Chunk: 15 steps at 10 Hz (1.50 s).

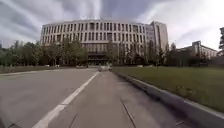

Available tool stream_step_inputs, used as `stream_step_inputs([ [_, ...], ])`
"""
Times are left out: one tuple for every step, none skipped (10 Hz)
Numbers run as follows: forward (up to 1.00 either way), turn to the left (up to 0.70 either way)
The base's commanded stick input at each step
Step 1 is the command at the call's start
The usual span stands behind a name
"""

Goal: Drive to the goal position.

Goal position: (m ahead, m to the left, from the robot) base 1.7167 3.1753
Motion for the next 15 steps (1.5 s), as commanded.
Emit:
stream_step_inputs([
  [0.85,0.0],
  [0.85,0.0],
  [0.85,0.0],
  [0.85,0.0],
  [0.85,0.0],
  [0.85,0.0],
  [0.85,0.0],
  [0.85,0.0],
  [0.85,0.0],
  [0.85,0.0],
  [0.85,0.0],
  [0.85,0.0],
  [0.85,0.0],
  [0.85,0.0],
  [0.85,0.0],
])
